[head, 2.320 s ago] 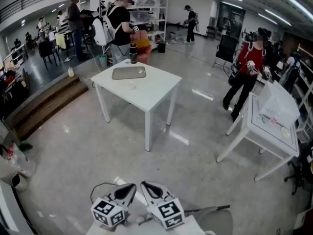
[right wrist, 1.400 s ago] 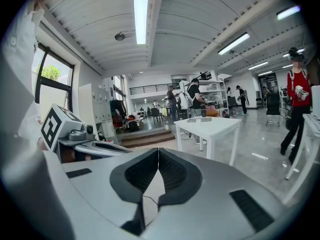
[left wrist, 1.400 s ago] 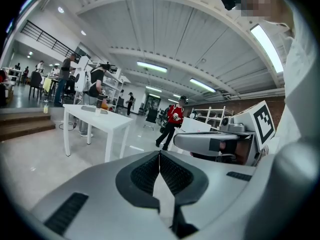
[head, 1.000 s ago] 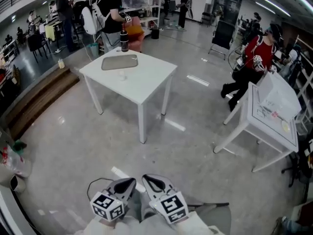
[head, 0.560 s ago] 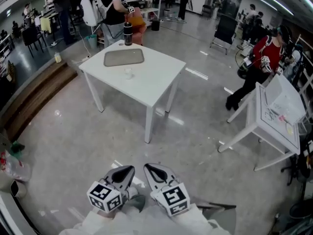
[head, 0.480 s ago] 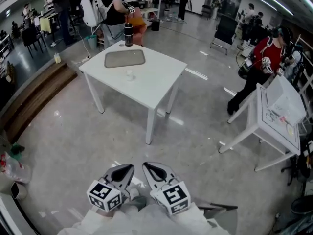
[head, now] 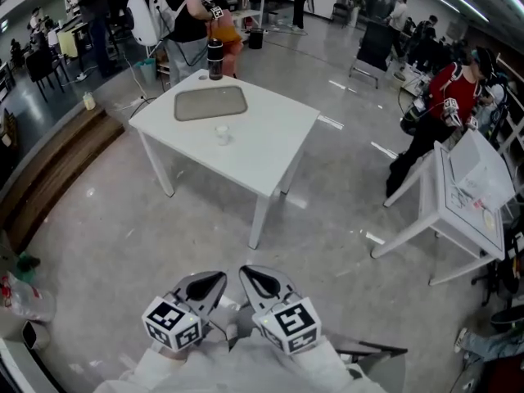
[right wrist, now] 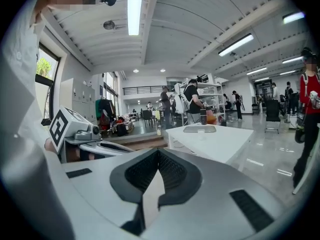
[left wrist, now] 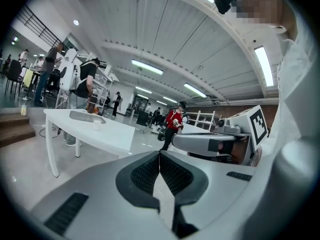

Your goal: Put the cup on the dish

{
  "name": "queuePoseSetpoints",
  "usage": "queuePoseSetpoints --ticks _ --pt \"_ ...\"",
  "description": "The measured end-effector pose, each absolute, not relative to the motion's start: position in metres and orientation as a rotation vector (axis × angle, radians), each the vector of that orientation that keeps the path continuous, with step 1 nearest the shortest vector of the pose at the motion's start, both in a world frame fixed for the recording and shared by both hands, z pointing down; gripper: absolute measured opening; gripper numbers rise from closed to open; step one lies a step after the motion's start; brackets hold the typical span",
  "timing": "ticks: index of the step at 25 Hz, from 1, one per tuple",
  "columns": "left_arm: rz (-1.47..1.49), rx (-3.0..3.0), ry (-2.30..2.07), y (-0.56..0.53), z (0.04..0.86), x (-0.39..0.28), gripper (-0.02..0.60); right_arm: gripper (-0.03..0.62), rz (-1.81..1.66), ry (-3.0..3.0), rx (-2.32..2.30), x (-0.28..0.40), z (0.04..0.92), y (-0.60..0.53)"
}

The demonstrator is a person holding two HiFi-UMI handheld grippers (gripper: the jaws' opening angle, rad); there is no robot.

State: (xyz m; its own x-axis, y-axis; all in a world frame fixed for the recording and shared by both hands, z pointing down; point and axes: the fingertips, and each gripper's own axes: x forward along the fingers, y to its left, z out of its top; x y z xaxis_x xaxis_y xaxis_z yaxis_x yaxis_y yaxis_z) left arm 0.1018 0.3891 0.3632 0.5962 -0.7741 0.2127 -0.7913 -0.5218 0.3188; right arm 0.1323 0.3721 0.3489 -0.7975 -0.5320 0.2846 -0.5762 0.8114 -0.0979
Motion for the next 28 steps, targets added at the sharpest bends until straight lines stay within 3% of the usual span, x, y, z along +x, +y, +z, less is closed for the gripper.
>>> queuePoseSetpoints --ticks 28 --pt "0.008 2.426 -1.397 0.056 0.353 0.032 0.009 0.012 0.145 -2.848 0.677 0.048 0.338 0.044"
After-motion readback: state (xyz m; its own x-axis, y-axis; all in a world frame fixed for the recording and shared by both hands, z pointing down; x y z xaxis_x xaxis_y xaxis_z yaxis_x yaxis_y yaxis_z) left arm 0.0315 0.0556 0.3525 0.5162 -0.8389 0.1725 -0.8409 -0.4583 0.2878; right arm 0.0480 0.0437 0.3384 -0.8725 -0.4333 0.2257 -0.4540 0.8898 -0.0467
